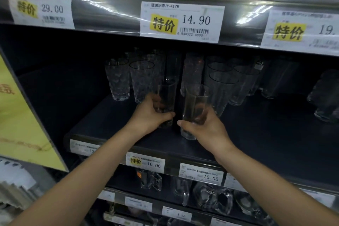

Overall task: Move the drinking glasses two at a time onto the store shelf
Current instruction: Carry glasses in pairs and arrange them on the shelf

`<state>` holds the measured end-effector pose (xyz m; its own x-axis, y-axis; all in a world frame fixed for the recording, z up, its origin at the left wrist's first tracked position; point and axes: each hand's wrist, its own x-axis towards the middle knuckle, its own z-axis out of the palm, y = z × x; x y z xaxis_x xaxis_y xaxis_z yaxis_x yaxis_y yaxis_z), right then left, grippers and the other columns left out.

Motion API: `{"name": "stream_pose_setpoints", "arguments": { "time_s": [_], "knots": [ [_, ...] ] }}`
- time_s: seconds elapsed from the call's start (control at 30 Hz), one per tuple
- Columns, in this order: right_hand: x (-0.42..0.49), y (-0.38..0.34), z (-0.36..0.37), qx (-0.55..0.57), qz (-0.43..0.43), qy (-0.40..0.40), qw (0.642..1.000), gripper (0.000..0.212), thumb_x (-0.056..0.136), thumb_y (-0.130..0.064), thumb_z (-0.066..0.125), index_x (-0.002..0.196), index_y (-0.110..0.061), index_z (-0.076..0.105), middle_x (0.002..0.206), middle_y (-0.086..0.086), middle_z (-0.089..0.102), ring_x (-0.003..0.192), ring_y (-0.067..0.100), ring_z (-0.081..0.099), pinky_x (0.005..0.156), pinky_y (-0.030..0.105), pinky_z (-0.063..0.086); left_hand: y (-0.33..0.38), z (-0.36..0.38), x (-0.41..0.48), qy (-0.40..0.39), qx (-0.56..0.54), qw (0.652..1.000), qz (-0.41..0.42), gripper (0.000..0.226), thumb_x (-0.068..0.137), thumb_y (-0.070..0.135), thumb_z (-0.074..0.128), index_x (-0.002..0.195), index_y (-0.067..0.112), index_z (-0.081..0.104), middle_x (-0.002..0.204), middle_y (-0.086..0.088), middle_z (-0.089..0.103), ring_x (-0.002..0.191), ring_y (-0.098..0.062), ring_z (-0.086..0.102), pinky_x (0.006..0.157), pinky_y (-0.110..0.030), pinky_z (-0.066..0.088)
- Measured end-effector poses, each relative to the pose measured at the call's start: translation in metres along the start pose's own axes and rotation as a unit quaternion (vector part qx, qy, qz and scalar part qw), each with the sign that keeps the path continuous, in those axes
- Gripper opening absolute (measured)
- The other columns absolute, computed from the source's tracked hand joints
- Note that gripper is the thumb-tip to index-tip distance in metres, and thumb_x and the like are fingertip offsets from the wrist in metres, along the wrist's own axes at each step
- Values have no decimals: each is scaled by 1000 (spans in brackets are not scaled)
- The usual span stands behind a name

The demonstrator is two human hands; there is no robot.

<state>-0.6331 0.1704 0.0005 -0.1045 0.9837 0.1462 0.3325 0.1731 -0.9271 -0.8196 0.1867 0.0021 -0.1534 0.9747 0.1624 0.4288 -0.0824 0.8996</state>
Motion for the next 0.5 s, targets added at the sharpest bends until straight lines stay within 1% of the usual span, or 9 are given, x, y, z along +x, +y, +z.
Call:
{"name": "stream_pose_setpoints", "arguments": {
  "time_s": [0.07, 0.1, 0.13, 0.17, 0.2, 0.27, 0.33, 0.4, 0.5],
  "knots": [
    [6, -1, 1, -16, 3, 9, 1000, 50, 77, -27, 84, 110, -29, 47, 88, -16, 59, 66, -12, 60, 51, 1, 40, -4, -8, -6, -1, -9, 1000, -4, 59, 75, 21, 84, 120, 18, 47, 110, 1, 64, 98, -11, 64, 67, -16, 55],
    [12, -1, 2, -28, 2, 14, 1000, 56, 76, -29, 85, 113, -31, 43, 90, -19, 57, 70, -9, 59, 54, 1, 40, -6, -12, -9, 0, -9, 1000, -5, 58, 74, 21, 84, 119, 19, 47, 109, 3, 64, 96, -9, 63, 63, -12, 53],
    [16, -2, 5, -35, 1, 21, 999, 62, 75, -32, 85, 117, -31, 40, 94, -19, 57, 78, -7, 57, 61, 2, 40, -8, -15, -11, 1, -7, 1000, -4, 57, 74, 21, 85, 118, 20, 48, 107, 4, 64, 94, -7, 63, 60, -8, 51],
    [23, -1, 9, -37, 3, 29, 999, 68, 74, -34, 85, 122, -28, 38, 100, -15, 59, 87, -3, 56, 69, 7, 41, -9, -17, -13, 2, -5, 1000, -1, 56, 73, 22, 85, 117, 21, 50, 106, 5, 63, 92, -6, 62, 60, -6, 49],
    [28, -1, 14, -37, 7, 36, 999, 72, 74, -36, 86, 127, -24, 38, 108, -9, 60, 95, 4, 58, 76, 13, 43, -11, -20, -14, 1, -1, 1000, 1, 55, 73, 23, 86, 115, 22, 50, 105, 6, 64, 92, -6, 62, 61, -6, 49],
    [40, 0, 24, -28, 12, 46, 998, 74, 73, -35, 86, 128, -17, 39, 117, -2, 60, 106, 13, 58, 84, 20, 45, -15, -27, -15, -4, 13, 1000, 2, 53, 70, 27, 87, 110, 27, 52, 105, 8, 64, 96, -6, 62, 76, -12, 49],
    [52, -1, 33, -26, 7, 49, 998, 70, 74, -33, 86, 127, -14, 44, 112, -4, 59, 104, 13, 59, 83, 20, 45, -20, -35, -13, -12, 25, 1000, -2, 51, 67, 32, 89, 103, 35, 53, 107, 8, 64, 103, -9, 61, 92, -26, 49],
    [63, -3, 41, -43, -1, 59, 997, 61, 75, -35, 85, 121, -16, 51, 107, -6, 60, 99, 11, 59, 82, 20, 44, -23, -41, -14, -16, 26, 1000, -5, 52, 64, 36, 89, 103, 37, 54, 108, 9, 65, 105, -9, 61, 97, -31, 49],
    [79, -2, 54, -78, -10, 95, 992, 47, 74, -42, 83, 105, -21, 56, 106, -1, 64, 95, 14, 60, 78, 24, 46, -27, -47, -16, -5, 19, 1000, -3, 58, 65, 35, 89, 113, 32, 56, 109, 8, 64, 105, -9, 60, 95, -29, 49]
  ]
}}
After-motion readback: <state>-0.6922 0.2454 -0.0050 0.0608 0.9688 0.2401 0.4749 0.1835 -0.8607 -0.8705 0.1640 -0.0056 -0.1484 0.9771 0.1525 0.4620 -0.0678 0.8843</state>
